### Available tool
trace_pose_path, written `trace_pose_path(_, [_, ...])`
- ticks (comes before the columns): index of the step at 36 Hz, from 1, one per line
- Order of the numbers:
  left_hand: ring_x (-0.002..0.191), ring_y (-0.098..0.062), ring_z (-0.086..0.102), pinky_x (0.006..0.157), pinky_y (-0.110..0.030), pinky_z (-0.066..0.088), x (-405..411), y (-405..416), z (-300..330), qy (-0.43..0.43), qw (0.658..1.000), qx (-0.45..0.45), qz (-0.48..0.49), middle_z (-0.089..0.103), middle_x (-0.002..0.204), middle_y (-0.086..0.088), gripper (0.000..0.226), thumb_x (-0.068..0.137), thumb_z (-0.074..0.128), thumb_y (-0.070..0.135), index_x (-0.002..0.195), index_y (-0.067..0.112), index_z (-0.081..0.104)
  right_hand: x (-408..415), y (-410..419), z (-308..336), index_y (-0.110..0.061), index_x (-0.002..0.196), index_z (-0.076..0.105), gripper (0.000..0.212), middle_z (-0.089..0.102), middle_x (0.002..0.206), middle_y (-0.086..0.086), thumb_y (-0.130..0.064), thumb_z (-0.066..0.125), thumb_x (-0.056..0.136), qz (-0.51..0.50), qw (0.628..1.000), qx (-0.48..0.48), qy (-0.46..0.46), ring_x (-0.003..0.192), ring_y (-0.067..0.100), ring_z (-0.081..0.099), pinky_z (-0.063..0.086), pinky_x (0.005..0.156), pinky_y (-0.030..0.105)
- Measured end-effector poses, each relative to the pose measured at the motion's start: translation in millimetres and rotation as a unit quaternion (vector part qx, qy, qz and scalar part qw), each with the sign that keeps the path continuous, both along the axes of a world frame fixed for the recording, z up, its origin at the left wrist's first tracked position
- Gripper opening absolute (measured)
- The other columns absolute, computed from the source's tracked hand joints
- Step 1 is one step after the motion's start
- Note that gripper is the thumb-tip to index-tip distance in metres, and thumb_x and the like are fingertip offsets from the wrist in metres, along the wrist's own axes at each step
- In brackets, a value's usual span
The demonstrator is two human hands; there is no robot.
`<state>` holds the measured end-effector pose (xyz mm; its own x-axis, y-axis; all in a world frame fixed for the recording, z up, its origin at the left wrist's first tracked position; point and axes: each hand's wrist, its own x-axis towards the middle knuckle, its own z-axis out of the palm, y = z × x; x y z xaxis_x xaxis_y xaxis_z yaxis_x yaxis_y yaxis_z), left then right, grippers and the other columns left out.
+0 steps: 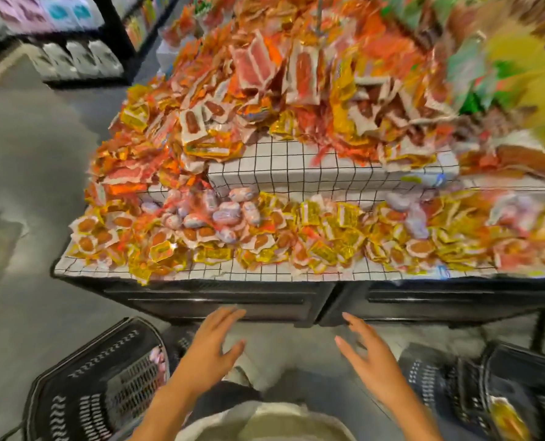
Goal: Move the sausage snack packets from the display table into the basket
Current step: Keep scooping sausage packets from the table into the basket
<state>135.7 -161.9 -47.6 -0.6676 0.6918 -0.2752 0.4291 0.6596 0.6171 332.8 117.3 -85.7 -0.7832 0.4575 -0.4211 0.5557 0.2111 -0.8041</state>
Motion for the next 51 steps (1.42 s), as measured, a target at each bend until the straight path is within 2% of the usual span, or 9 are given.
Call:
trace_pose_path(8, [0.150,-0.011,0.020,0.124,-0.026,0.016,-34.0,77.2,-1.3,0.011,0.996,0.012,-0.089,0.027,0.158,0.015,0.053,0.102,0.055,0.034,0.152,0.029,0.037,-13.1,35.4,9.0,-0.032,0.146,0.049,0.055,0.047,0.150,-0.016,-0.037,0.068,0.094,-0.056,0.998,0.040,0.004,0.137,0.008,0.049,0.042,0.115,0.038])
trace_pose_path(17, [0.156,-0.019,0.002,0.127,-0.040,0.008,-73.7,179.2,-11.4,0.032,0.981,0.052,-0.186,0.011,0.166,0.008,0.058,0.102,0.054,0.030,0.155,0.030,0.030,-41.3,67.2,31.1,-0.052,0.136,0.048,0.057,0.056,0.141,-0.017,-0.059,0.065,0.082,-0.156,0.988,0.013,0.004,0.131,0.006,0.053,0.047,0.109,0.034])
trace_pose_path(21, [0.156,-0.023,0.005,0.127,-0.041,0.009,-88.7,207.4,-15.2,0.076,0.972,0.025,-0.220,0.009,0.167,0.003,0.056,0.104,0.047,0.038,0.156,0.026,0.030,-76.1,86.0,36.6,-0.041,0.144,0.049,0.062,0.053,0.145,-0.023,-0.053,0.066,0.086,-0.157,0.987,0.025,0.032,0.134,0.000,0.050,0.044,0.113,0.036])
trace_pose_path(27, [0.155,-0.024,0.012,0.127,-0.041,0.010,-93.6,211.9,-20.1,0.081,0.969,0.025,-0.233,0.014,0.167,0.004,0.060,0.101,0.049,0.038,0.157,0.030,0.029,-143.2,129.8,41.8,-0.033,0.152,0.040,0.065,0.039,0.159,-0.008,-0.037,0.069,0.094,-0.054,0.995,0.080,0.036,0.148,0.014,0.035,0.037,0.118,0.047])
trace_pose_path(30, [0.154,-0.025,0.016,0.123,-0.046,0.025,-93.5,210.0,-25.5,0.079,0.972,0.040,-0.219,0.016,0.167,0.007,0.058,0.099,0.047,0.037,0.154,0.027,0.036,-176.6,158.7,37.4,-0.025,0.158,0.032,0.077,0.027,0.165,-0.004,-0.035,0.072,0.093,0.028,0.992,0.123,0.023,0.153,0.014,0.021,0.028,0.124,0.043])
trace_pose_path(33, [0.154,-0.027,0.018,0.121,-0.050,0.028,-86.3,209.0,-25.2,0.063,0.977,0.065,-0.191,0.021,0.166,0.003,0.056,0.098,0.047,0.034,0.152,0.019,0.042,-204.2,182.5,32.6,-0.020,0.161,0.020,0.094,0.017,0.168,0.002,-0.043,0.075,0.089,0.133,0.973,0.187,-0.024,0.155,0.020,0.011,0.014,0.125,0.035])
trace_pose_path(39, [0.154,-0.018,0.017,0.124,-0.041,0.023,-66.2,222.2,-19.1,0.008,0.991,0.101,-0.082,0.023,0.165,0.005,0.058,0.098,0.060,0.012,0.152,0.015,0.038,-233.2,198.2,13.2,-0.015,0.161,0.009,0.126,0.004,0.167,0.011,-0.068,0.078,0.071,0.214,0.941,0.239,-0.107,0.153,0.035,0.002,0.009,0.123,0.045])
trace_pose_path(44, [0.152,-0.006,0.015,0.121,-0.021,0.019,-53.4,237.1,-14.3,-0.023,0.993,0.115,-0.011,0.021,0.164,0.010,0.053,0.099,0.059,0.012,0.149,0.016,0.041,-232.2,203.2,5.6,-0.023,0.156,0.027,0.123,0.035,0.157,0.007,-0.080,0.076,0.059,0.204,0.934,0.273,-0.105,0.144,0.032,0.025,0.022,0.115,0.044])
trace_pose_path(51, [0.153,-0.009,0.019,0.121,-0.023,0.021,-47.2,238.8,-25.2,-0.003,0.992,0.127,0.009,0.022,0.165,0.010,0.054,0.101,0.058,0.021,0.151,0.016,0.040,-245.1,204.7,18.2,-0.027,0.149,0.041,0.116,0.052,0.146,0.006,-0.077,0.082,0.053,0.210,0.932,0.271,-0.121,0.137,0.031,0.043,0.034,0.109,0.042])
